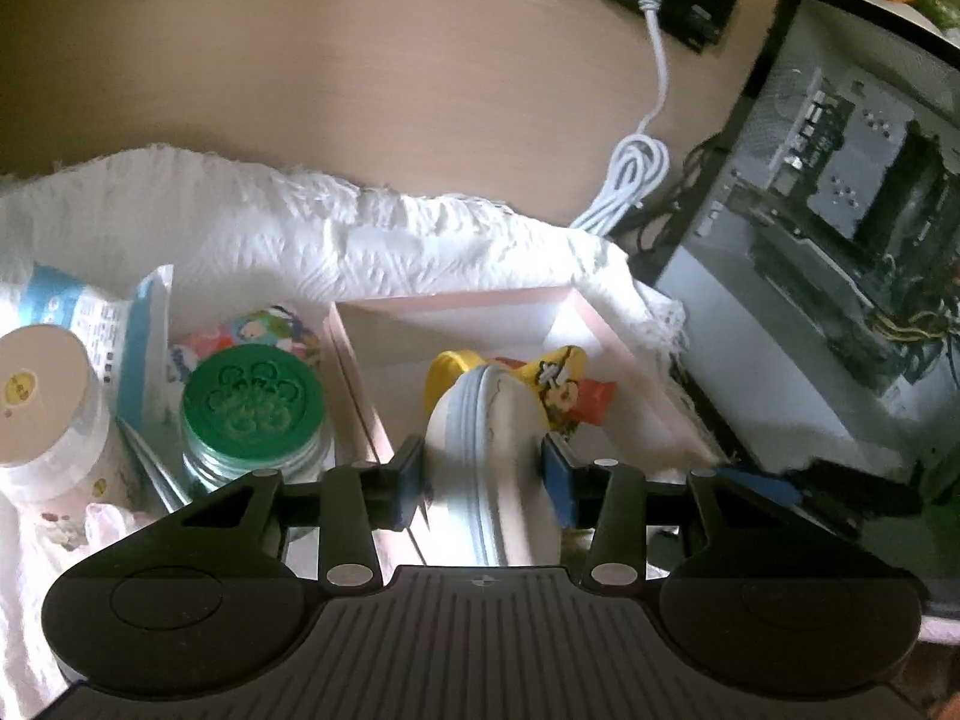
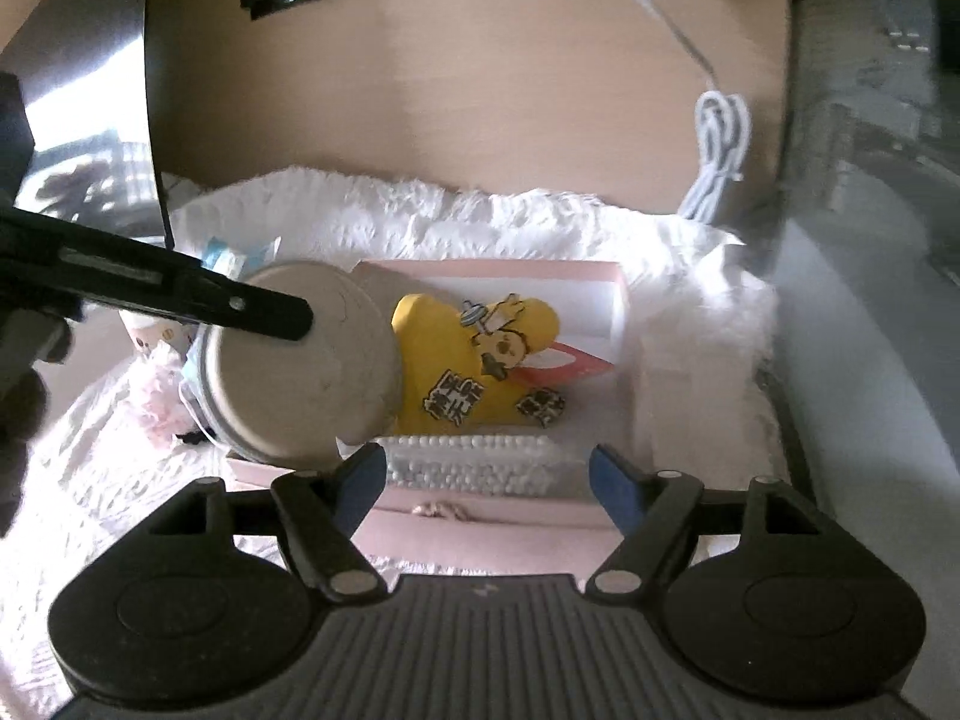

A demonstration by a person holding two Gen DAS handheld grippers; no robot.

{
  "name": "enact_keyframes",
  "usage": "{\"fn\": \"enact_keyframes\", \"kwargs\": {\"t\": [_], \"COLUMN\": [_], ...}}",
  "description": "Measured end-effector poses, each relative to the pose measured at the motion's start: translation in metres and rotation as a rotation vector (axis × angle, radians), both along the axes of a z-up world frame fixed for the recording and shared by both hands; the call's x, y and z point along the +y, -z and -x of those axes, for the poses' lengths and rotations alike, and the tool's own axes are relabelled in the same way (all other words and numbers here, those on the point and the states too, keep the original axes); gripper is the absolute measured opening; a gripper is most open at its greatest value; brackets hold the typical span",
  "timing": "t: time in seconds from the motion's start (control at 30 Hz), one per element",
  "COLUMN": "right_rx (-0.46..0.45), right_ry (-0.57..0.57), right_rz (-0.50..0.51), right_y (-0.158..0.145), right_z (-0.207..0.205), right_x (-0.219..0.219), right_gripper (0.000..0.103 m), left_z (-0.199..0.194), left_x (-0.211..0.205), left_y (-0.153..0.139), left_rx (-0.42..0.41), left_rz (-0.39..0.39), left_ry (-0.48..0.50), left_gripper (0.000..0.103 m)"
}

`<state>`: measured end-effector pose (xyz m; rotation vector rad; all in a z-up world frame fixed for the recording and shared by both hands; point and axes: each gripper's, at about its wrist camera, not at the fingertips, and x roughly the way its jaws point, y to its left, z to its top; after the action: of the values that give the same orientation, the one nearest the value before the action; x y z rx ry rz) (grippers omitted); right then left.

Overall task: Organize soft objects
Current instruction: 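Lower the compact and cotton swab bag into the pink box and open both tools, then grasp the white lace scrunchie with the left tool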

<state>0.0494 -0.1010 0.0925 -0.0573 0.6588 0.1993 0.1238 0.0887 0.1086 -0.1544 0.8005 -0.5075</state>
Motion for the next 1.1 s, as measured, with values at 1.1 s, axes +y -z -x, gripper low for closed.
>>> {"fn": "enact_keyframes", "kwargs": {"t": [1.1], "right_rx": [-0.075], "right_ry": [-0.237], "right_rz": [0.238], "right_y": [0.010], "right_z": [0.042], "right_x": [0.135], "right_gripper": [0.076], "left_z": [0.052], "left_x": [0.134], "left_y": [0.040], "left_rx": [-0.008], "left_rz": [0.056], "left_ry": [-0.351], "left_gripper": [0.043]}}
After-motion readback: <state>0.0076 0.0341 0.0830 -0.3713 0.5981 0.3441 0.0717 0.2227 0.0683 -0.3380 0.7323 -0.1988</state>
